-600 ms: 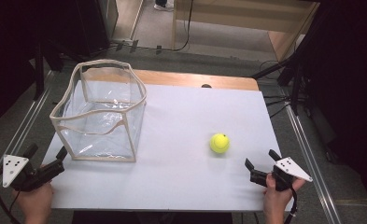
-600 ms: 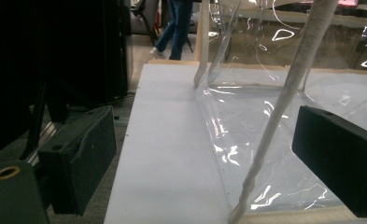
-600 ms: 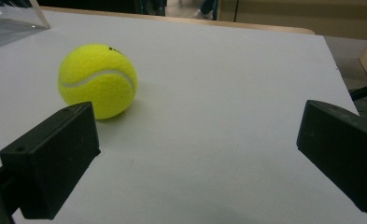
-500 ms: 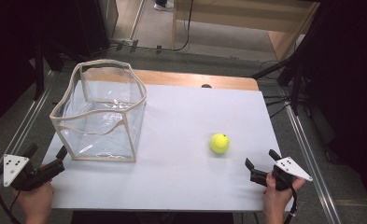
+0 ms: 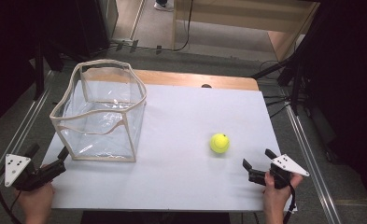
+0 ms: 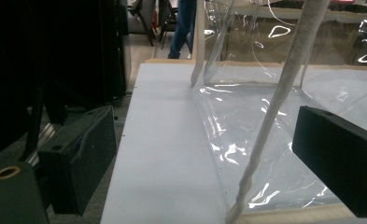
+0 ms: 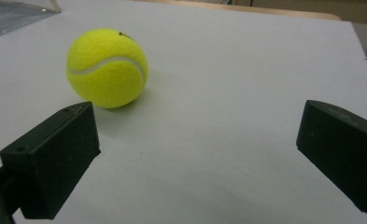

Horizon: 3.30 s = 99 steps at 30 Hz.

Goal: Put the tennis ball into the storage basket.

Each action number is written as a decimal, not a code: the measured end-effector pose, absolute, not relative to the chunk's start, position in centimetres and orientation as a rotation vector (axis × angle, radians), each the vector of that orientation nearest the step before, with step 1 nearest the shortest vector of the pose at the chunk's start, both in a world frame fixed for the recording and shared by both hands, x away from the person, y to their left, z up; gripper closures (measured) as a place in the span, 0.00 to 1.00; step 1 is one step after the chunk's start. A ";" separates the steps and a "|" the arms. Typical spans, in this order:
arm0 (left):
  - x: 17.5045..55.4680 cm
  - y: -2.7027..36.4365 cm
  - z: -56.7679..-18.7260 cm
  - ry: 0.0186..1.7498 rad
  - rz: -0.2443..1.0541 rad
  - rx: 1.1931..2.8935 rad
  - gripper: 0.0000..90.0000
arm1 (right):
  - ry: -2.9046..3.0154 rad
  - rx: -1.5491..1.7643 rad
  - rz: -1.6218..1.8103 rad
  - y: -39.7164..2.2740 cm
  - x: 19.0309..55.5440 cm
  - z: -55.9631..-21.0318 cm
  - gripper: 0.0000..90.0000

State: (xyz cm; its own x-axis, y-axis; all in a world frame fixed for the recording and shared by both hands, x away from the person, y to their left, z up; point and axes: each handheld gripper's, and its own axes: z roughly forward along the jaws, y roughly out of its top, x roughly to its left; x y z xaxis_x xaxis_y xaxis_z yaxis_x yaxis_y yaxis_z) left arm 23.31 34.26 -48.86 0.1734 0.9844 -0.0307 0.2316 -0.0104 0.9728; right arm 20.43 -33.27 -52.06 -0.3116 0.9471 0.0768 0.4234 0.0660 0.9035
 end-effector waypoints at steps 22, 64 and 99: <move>23.2 33.8 -48.9 1.220 0.974 1.476 0.08 | 1.941 1.357 1.144 -31.9 21.7 -49.4 0.00; 23.2 33.8 -48.9 1.214 0.965 1.475 0.08 | 2.309 1.279 0.947 -27.0 27.9 -46.1 0.00; 23.0 33.8 -48.9 1.165 0.937 1.496 0.08 | 2.529 1.319 0.735 -23.6 32.4 -47.6 0.06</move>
State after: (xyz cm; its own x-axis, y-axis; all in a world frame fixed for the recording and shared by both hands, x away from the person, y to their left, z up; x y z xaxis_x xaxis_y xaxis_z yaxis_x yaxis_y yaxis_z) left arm 23.01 33.76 -48.93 0.2412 0.9705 0.0046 0.2123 -0.0574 0.9755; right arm 32.42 -23.63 -47.64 -0.5834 0.8104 0.0543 0.7131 0.4791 0.5119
